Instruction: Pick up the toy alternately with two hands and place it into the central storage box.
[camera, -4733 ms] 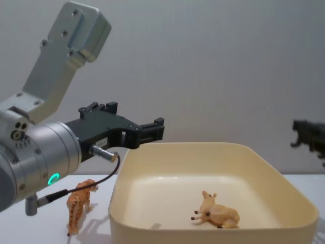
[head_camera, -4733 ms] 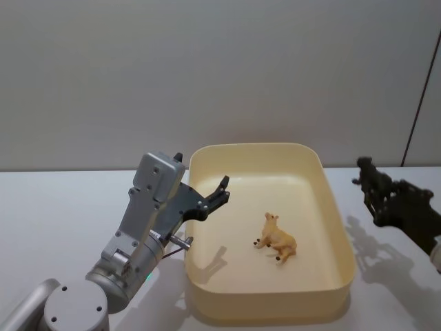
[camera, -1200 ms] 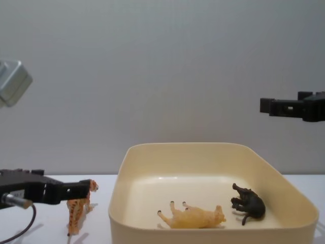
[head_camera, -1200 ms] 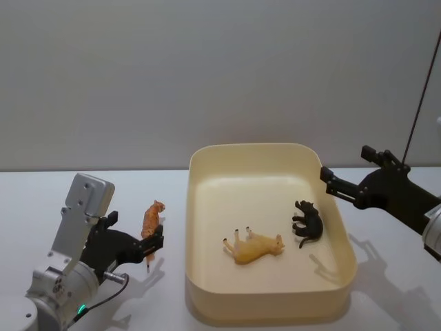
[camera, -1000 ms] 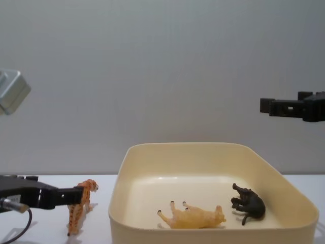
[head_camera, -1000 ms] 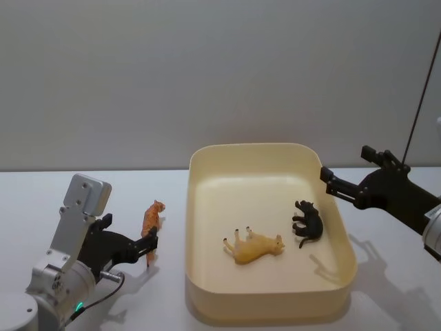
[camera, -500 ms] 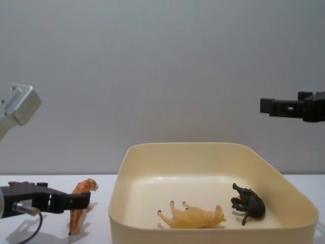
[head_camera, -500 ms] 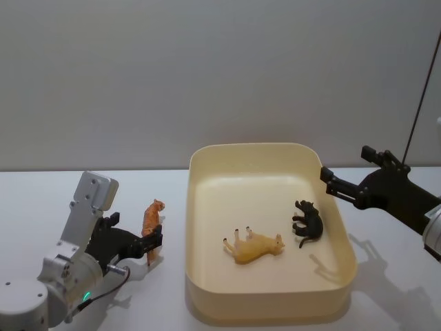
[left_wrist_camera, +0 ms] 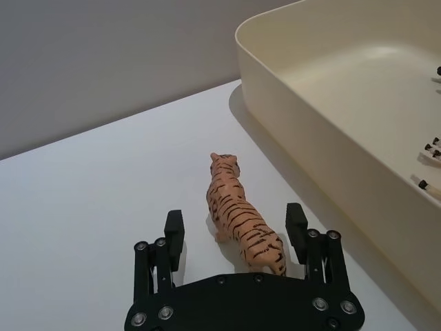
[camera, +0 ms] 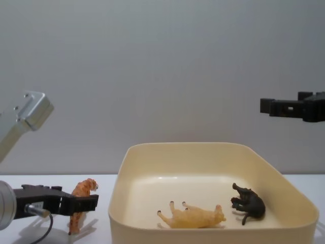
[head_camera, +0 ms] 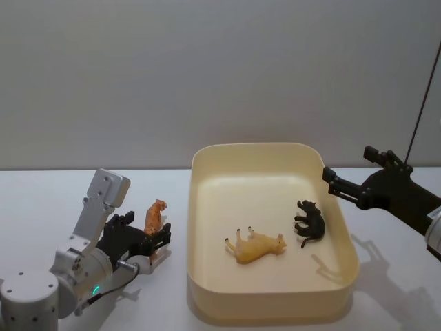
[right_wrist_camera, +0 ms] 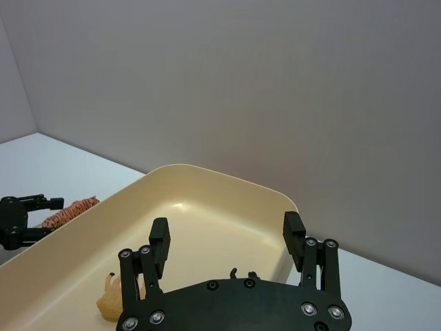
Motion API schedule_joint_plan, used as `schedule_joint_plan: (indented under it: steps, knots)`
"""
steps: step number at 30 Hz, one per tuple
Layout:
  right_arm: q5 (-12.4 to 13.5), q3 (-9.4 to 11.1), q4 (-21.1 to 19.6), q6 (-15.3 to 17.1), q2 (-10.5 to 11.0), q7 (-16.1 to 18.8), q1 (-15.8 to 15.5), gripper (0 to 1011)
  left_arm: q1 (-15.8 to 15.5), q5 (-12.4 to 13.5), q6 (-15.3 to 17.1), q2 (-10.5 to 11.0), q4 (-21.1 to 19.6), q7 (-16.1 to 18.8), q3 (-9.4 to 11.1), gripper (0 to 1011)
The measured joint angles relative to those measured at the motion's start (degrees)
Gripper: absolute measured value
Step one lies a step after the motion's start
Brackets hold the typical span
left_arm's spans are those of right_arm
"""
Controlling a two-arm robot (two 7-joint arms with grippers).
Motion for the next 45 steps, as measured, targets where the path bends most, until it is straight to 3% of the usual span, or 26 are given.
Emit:
schedule_joint_plan:
  steps: [9,11,15,20,32,45]
  knots:
    - [0.00,0.00,0.00,0.00,0.00,0.00,0.00,1001,-0.73,0.40,-0.16,-0.48,1.17,-1.02,0.10,633]
    - [0.00,0.00,0.00,0.00,0.00,0.00,0.00,1001,-0.81,0.43,-0.18,-0.53,1.32,-1.13,0.10,617]
    - [0.00,0.00,0.00,0.00,0.00,0.00,0.00,1001,-0.91,0.53,-0.24,-0.61,1.48,-1.27,0.12,446]
    - [0.00,0.00,0.00,0.00,0.00,0.00,0.00,1001,-0.92,0.85,-0.48,-0.56,1.42,-1.44,0.05,308]
    - [0.00,0.00,0.00,0.00,0.00,0.00,0.00,1001,-2.58,4.47,-2.12,-0.05,0.67,-3.74,-0.70,292]
    - [0.00,0.00,0.00,0.00,0.00,0.00,0.00,1001,-8.53,10.94,-4.63,-0.68,1.31,-11.66,-1.58,292]
